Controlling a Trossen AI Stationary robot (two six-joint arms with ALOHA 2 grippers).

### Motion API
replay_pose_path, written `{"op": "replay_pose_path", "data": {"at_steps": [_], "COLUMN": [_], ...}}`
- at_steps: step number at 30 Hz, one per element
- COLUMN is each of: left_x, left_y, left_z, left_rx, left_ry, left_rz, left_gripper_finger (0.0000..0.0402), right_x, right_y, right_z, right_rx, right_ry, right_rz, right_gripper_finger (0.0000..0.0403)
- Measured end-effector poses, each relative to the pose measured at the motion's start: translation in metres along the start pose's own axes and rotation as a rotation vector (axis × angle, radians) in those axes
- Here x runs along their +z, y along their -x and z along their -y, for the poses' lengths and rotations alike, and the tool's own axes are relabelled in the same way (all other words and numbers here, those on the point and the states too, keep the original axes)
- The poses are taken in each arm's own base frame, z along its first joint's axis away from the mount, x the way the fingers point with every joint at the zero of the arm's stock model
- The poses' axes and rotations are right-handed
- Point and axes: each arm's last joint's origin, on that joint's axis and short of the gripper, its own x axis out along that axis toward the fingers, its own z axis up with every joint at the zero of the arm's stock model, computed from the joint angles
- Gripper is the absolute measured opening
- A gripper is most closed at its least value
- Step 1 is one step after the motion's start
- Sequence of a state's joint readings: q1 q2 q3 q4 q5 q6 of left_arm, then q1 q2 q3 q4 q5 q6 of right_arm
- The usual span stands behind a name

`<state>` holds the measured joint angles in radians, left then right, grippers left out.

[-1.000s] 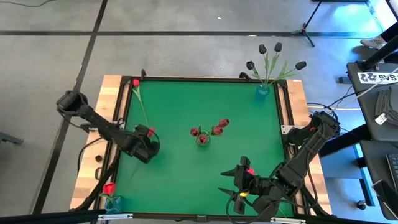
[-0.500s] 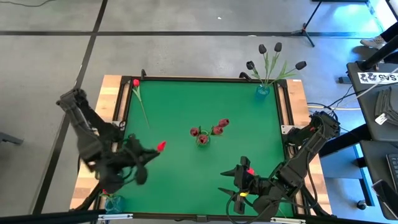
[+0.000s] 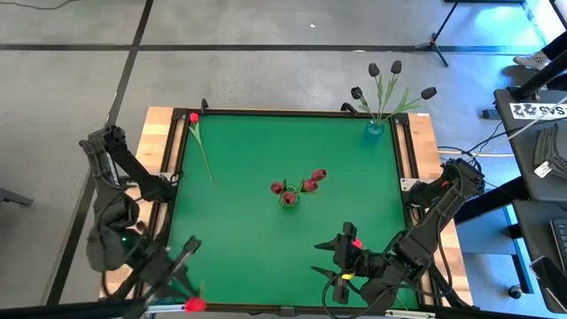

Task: Sort flowers into vase by color
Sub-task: Put the bottom left red flower into the bottom left blue vase

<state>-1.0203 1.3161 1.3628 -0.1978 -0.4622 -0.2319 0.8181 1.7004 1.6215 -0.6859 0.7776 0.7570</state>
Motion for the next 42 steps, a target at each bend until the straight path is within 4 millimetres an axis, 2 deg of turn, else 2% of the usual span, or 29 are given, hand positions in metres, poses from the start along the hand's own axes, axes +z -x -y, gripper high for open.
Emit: {"op": "replay_pose_path", "data": {"at_steps": [5,8,16,19,25,31,42], "left_x": [-0.005,-0.006,-0.015,-0.020,-0.031,-0.037,-0.043], "left_y": [0.011,0.015,0.030,0.039,0.047,0.053,0.063], "left_z": [0.022,0.028,0.048,0.056,0.066,0.068,0.077], "left_rx": [-0.101,-0.131,-0.145,-0.080,0.025,0.119,0.091], "left_ry": [-0.148,-0.167,-0.018,0.027,-0.011,-0.043,0.009], "left_rz": [-0.009,-0.007,-0.045,-0.059,-0.066,-0.063,-0.078], "left_gripper_finger": [0.0003,0.0003,0.0003,0.0003,0.0003,0.0003,0.0003], "right_x": [0.000,0.000,0.001,0.002,0.001,0.001,-0.005], "right_y": [0.000,0.000,0.000,0.000,0.000,0.000,0.009], "right_z": [0.000,0.001,0.002,0.002,0.002,0.001,-0.007], "right_rx": [-0.002,-0.015,-0.059,-0.062,-0.051,-0.040,0.006], "right_ry": [0.007,0.007,-0.023,-0.047,-0.078,-0.084,-0.117], "right_rz": [-0.003,0.009,0.054,0.059,0.051,0.043,0.030], "right_gripper_finger": [0.0243,0.0243,0.0243,0.0243,0.0243,0.0243,0.0243]}}
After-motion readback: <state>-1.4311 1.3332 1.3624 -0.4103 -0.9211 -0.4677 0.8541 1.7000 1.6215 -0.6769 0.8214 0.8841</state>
